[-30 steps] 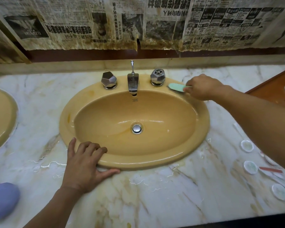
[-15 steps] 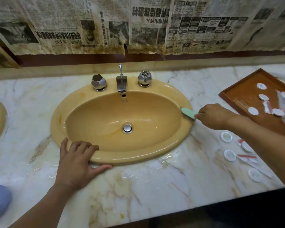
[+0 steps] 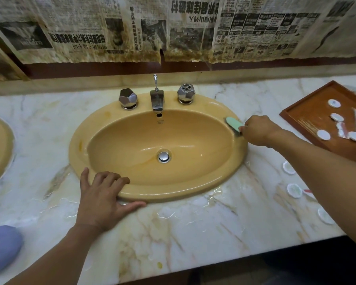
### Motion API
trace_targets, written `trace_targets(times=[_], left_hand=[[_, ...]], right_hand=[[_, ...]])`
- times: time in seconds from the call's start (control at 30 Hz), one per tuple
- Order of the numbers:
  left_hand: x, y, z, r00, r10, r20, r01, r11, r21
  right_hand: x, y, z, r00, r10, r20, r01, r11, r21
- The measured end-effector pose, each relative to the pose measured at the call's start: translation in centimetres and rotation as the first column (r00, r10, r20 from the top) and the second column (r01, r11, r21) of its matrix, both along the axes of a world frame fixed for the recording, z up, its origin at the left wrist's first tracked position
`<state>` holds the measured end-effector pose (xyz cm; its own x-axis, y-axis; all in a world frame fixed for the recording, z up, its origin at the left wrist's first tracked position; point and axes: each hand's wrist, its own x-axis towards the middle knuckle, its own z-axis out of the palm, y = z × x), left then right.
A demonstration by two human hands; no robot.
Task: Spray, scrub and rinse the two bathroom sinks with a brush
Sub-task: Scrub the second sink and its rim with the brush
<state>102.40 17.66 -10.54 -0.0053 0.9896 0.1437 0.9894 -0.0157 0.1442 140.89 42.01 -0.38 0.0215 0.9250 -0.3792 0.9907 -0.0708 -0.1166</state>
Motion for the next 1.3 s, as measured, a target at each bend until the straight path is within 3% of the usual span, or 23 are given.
trace_targets(times=[0.17,0.3,0.63,0.8,1.07,1.3], left_hand=[[-0.1,-0.1,0.0,1.0,-0.005,0.009,0.005,1.0,0.008],[-0.1,-0.1,-0.1,1.0,0.002,0.016,-0.002,1.0,-0.002],[-0.2,0.0,-0.2,0.999,-0.001,0.048,0.001,1.0,0.006],[-0.5,0.0,-0.3,0.999,-0.019,0.049,0.018,1.0,0.012],[-0.7,0.3,-0.4,0.997,-0.031,0.067,0.029,0.999,0.027],[-0.7,0.4,-0.4,0.997,-0.026,0.072,0.025,1.0,0.017]], right_hand=[[0.7,-2.4,2.2,0.997,-0.019,0.071,0.028,0.992,-0.126],[0.8,-4.6,1.9,0.993,0.065,0.097,-0.048,0.984,-0.172],[1.9,-1.0,-1.0,0.999,0.023,0.026,-0.023,0.999,0.032],[-2.0,3.7,-0.7,0.992,0.125,0.004,-0.125,0.99,0.059],[-10.4,7.5,0.5,0.862,0.464,0.205,-0.488,0.868,0.087],[-12.2,6.0,-1.1,0.872,0.458,0.174,-0.484,0.86,0.161]])
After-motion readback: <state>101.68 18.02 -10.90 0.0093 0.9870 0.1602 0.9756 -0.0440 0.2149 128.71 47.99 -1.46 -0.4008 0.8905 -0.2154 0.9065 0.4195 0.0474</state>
